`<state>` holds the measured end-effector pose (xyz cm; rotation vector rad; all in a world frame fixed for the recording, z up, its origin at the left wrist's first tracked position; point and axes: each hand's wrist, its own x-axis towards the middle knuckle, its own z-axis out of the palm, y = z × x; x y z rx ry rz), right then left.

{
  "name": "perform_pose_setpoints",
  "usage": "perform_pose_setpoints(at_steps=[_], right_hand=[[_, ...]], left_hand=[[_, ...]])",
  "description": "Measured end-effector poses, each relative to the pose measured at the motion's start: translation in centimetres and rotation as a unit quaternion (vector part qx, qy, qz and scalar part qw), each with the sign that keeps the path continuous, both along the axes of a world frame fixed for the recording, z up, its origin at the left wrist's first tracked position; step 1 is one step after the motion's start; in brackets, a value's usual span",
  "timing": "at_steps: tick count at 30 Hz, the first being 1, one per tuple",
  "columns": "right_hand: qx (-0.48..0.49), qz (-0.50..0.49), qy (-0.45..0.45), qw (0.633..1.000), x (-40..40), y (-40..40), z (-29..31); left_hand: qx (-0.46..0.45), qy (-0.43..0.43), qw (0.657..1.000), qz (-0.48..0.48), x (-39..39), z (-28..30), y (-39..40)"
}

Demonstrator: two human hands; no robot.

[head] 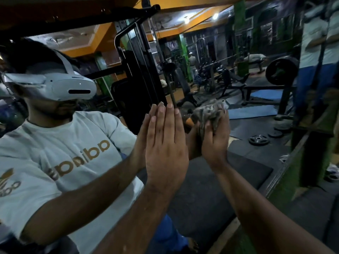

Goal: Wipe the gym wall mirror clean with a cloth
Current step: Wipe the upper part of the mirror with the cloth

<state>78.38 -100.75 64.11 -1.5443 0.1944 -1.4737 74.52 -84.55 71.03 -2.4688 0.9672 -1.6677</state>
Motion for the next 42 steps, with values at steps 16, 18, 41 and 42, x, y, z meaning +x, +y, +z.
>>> perform_pose_setpoints(at_steps=[16, 18, 41, 42], right_hand=[[0.109, -0.014, 0.046, 0.993, -1.6, 7.1, -0.1], [-0.005, -0.006, 0.047, 0.999, -2.2, 8.3, 1.1], [-0.081, 0.058, 0.05, 0.994, -4.7, 11.6, 3.7], [-0.153, 0.047, 0.04, 0.986, -4.6, 11.0, 3.0]], left_hand=[[0.09, 0.017, 0.995, 0.048, 0.2, -0.4, 2.7], [0.064, 0.029, 0.997, 0.019, -0.7, -0.1, 3.4], [0.091, 0.062, 0.989, 0.1, -3.0, -0.1, 7.7], [0.093, 0.06, 0.99, 0.085, -3.2, 0.1, 8.2]])
